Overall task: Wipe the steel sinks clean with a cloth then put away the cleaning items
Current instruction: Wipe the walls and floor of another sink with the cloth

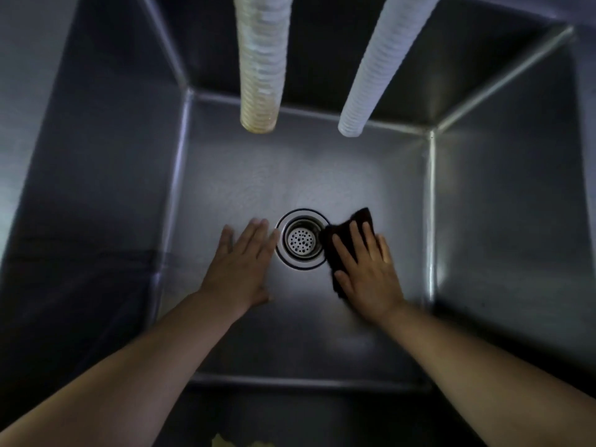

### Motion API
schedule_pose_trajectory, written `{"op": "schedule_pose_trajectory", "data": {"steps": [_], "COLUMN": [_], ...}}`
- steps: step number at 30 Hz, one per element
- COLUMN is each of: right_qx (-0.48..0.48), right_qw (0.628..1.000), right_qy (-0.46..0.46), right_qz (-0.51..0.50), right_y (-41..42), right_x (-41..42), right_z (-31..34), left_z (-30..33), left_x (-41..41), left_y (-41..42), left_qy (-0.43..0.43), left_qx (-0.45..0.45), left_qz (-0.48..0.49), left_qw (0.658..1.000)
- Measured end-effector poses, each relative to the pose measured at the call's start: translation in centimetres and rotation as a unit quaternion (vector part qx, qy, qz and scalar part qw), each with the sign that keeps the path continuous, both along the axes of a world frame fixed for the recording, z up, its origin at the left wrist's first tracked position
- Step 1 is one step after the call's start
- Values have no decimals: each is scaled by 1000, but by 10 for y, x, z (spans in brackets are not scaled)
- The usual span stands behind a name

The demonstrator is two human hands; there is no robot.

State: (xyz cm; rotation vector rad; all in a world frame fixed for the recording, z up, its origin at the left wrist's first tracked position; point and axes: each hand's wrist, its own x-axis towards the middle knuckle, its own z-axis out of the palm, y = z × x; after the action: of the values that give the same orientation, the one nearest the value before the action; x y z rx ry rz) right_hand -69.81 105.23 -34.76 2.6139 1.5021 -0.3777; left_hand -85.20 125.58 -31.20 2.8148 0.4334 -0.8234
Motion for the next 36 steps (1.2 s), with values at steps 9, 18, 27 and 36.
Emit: {"op": "schedule_pose_trajectory", "data": {"steps": [9,18,27,36], "right_qx": [-23,8,-18,-78], "right_qw": [959,993,995,995], "right_qy": [34,-7,-61,-54], "right_qz": [281,114,-72,17], "right_y": [52,195,92,-15], "right_x": [-105,-16,86,-17], "right_z": [0,-13,-7,5], "left_z": [46,38,42,56], "left_x": [-41,-50,-37,-23], "left_y": [37,50,51,46], "left_qy": [52,9,4,-17], "left_qx": [37,-3,-18,-8], "left_qz": [217,261,214,171], "left_qw": [974,965,977,985]}}
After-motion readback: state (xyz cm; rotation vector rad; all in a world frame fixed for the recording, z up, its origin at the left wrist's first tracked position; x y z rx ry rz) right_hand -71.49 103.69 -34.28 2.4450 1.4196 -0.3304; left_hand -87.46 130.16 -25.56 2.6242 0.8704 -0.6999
